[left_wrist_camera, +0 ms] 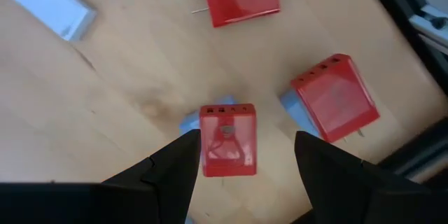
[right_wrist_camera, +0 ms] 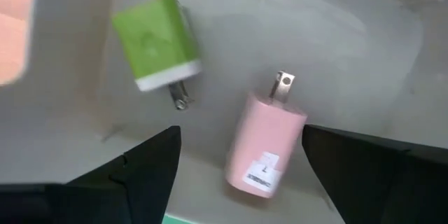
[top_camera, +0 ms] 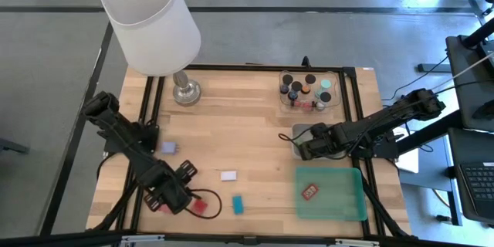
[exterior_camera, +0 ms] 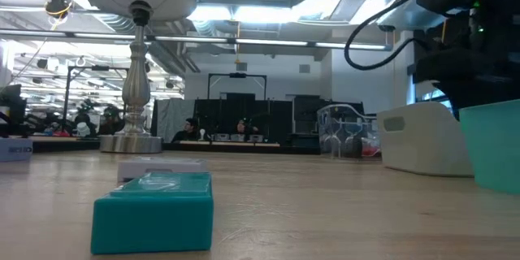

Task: Pick & Place Office items
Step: Put the pink charger adapter into the white bin, then put the top red charger adapter into the white bin

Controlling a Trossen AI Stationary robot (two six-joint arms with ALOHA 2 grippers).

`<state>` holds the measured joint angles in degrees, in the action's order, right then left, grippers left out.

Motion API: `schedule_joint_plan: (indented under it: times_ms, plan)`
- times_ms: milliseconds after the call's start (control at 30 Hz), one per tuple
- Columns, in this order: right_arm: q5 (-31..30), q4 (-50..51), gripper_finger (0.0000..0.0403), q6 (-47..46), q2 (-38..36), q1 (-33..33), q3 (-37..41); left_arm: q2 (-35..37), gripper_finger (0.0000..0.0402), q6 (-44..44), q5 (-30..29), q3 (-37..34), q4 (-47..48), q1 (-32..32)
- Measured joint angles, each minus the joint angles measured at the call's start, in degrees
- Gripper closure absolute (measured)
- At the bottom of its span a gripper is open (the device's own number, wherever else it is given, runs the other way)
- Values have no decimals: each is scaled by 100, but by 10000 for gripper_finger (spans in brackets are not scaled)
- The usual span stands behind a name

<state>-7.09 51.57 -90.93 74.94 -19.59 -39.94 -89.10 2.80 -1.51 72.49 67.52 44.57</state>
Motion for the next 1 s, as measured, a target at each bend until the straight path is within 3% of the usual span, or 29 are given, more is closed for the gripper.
schedule_joint_plan:
  times_ms: [300, 567, 833, 1000]
  plan:
    - [-418, -565, 101, -11, 0, 4, -2, -2, 174, 345, -397, 0, 3, 79]
    - [-851, -757, 100, -14, 0, 11, -2, -2, 158, 2096, -1158, -2, 1, 93]
    - [-869, -786, 100, -120, 0, 155, -2, -2, 125, 2987, -1289, -4, 3, 196]
    - [-853, -847, 100, -31, 0, 215, -2, -2, 124, 3093, -2266, -7, 1, 358]
